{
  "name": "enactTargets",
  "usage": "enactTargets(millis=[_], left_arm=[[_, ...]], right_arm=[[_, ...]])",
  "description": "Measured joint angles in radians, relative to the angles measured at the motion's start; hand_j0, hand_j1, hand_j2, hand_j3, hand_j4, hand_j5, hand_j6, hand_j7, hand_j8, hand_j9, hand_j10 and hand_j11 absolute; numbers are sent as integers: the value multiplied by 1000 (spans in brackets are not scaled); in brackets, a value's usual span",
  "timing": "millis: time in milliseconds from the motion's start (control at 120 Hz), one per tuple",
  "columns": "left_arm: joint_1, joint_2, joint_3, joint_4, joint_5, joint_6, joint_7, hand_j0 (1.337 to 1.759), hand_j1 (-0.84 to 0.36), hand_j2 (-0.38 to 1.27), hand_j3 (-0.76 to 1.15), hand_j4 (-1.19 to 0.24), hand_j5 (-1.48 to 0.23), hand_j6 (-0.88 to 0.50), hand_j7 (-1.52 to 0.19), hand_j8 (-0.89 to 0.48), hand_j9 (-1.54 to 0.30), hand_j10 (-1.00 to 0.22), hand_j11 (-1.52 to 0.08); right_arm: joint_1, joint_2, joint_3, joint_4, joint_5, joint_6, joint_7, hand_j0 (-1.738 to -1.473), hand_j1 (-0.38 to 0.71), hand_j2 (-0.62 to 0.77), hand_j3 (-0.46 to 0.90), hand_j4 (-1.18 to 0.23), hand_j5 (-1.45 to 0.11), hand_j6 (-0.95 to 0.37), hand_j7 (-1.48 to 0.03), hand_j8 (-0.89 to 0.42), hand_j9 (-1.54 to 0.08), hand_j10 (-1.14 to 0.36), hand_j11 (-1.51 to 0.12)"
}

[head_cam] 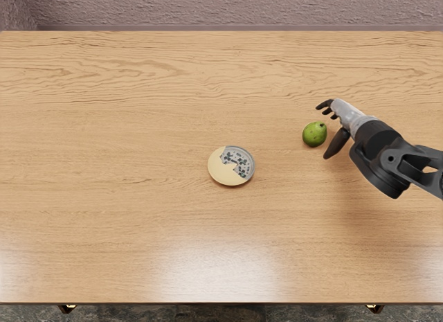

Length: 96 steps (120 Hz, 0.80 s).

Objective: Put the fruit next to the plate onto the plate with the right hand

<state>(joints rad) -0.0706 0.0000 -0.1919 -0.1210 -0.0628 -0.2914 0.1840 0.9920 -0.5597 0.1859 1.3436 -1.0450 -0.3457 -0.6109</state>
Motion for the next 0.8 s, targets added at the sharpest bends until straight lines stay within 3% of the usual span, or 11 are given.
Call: enactTargets(millis=[383, 800], left_arm=[[0, 0, 0, 0, 0, 0, 0, 1658, 332, 3, 0, -14, -18, -14, -18, -14, -18, -14, -18], [0, 0, 0, 1, 0, 0, 0, 1658, 332, 3, 0, -14, -18, -14, -18, -14, -18, -14, -18]], right_arm=[[10, 43, -3, -27, 0, -2, 0, -1658, -29, -51, 0, -271, -349, -273, -349, -272, -349, -271, -349], [13, 62, -8, -45, -2, -2, 0, -1658, 79, -69, 0, -361, -466, -362, -466, -361, -466, -360, -466]])
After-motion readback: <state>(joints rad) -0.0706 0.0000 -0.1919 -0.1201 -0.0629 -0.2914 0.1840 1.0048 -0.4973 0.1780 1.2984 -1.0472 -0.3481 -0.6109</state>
